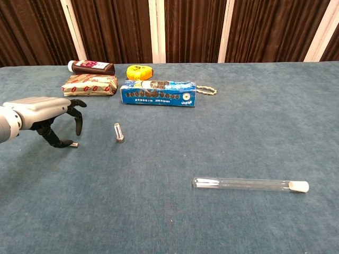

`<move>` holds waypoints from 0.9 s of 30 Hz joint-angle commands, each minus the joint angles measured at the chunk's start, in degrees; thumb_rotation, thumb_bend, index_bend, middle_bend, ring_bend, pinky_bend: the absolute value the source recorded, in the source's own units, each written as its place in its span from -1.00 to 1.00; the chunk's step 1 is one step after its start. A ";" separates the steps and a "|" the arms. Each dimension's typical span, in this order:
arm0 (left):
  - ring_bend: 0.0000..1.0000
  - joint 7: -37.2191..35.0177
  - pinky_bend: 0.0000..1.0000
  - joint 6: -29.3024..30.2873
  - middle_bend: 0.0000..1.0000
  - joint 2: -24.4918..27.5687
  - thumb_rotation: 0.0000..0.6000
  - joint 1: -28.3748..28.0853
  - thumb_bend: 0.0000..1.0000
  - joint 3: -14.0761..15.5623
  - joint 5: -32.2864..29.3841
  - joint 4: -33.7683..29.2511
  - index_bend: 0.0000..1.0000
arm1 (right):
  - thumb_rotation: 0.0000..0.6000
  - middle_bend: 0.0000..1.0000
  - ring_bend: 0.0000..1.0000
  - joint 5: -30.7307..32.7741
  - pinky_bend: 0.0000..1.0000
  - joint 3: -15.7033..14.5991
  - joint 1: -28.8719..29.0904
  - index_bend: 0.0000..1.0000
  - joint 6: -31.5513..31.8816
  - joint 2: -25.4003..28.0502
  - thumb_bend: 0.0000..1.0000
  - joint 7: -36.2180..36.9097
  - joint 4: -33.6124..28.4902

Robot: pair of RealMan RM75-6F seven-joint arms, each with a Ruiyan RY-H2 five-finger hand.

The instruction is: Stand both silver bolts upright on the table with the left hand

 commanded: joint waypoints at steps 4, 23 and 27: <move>-1.00 0.70 -1.00 0.17 -1.00 -0.36 1.00 -0.14 -0.01 0.38 -0.50 0.06 -0.03 | 1.00 -0.82 -0.91 0.05 -1.00 -0.01 -0.01 -0.74 -0.04 0.09 -0.77 0.05 -0.03; -1.00 2.10 -1.00 0.81 -1.00 -1.15 1.00 -0.56 0.00 1.27 -1.35 0.40 0.04 | 1.00 -0.82 -0.91 0.40 -1.00 -0.05 -0.10 -0.74 -0.24 0.51 -0.77 -0.01 -0.69; -1.00 2.10 -1.00 0.84 -1.00 -1.59 1.00 -0.70 0.00 1.41 -1.13 0.73 0.04 | 1.00 -0.82 -0.91 0.40 -1.00 -0.03 -0.10 -0.74 -0.24 0.51 -0.77 0.05 -0.68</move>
